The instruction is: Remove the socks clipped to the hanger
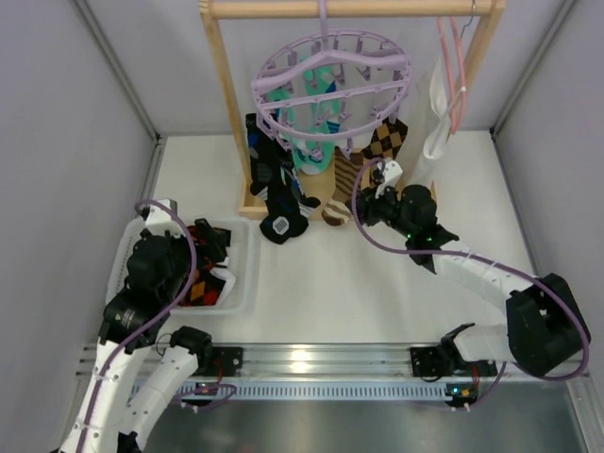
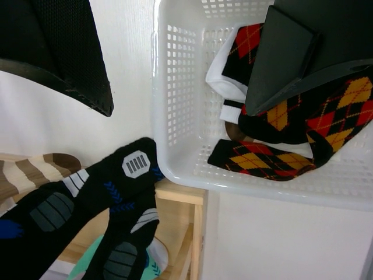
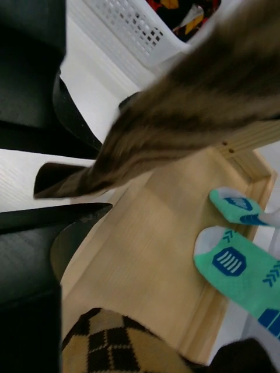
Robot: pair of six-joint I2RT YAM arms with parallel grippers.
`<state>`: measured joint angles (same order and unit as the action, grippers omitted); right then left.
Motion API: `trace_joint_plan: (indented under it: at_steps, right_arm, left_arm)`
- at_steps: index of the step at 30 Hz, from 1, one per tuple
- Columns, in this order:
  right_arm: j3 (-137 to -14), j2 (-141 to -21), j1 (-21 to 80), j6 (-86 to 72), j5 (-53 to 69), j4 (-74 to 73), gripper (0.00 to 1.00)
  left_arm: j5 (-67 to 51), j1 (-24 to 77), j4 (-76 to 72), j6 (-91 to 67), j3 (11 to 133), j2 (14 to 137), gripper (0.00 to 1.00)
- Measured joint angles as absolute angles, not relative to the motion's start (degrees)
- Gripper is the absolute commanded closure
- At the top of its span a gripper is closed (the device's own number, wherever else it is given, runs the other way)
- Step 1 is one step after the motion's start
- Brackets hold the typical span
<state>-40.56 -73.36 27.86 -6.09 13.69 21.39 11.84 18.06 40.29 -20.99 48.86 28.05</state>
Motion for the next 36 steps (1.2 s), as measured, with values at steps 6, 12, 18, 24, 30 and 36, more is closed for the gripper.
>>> trace_joint_plan:
  at_steps: [6,12,18,24,30,36]
  right_arm:
    - [-40.0,-75.1,35.0,-5.6,10.1,31.2,1.00]
    - [-37.4,-74.8,44.0,-5.6,-2.0,36.5,1.00]
    - [-37.0,-74.6,52.6,-5.1,-13.1,38.1,1.00]
    - [-37.0,-74.7,58.0,-4.6,-21.1,38.7,1.00]
    - [-37.0,-74.7,58.9,-4.7,-23.4,40.5,1.00]
    - [-37.0,-74.6,59.7,-5.2,-23.9,41.1,1.00]
  left_arm:
    - [6.9,18.1,40.4,-24.9,57.6,35.1,0.02]
    - [5.2,22.3,38.3,-28.5,74.9,51.7,0.01]
    - [23.4,47.8,38.2,-26.5,90.3,67.5,0.01]
    - [34.9,60.6,37.6,-20.9,105.3,80.7,0.02]
    - [40.2,60.8,37.2,-17.6,113.1,89.0,0.06]
    - [41.5,59.6,37.5,-16.8,113.4,91.6,0.15]
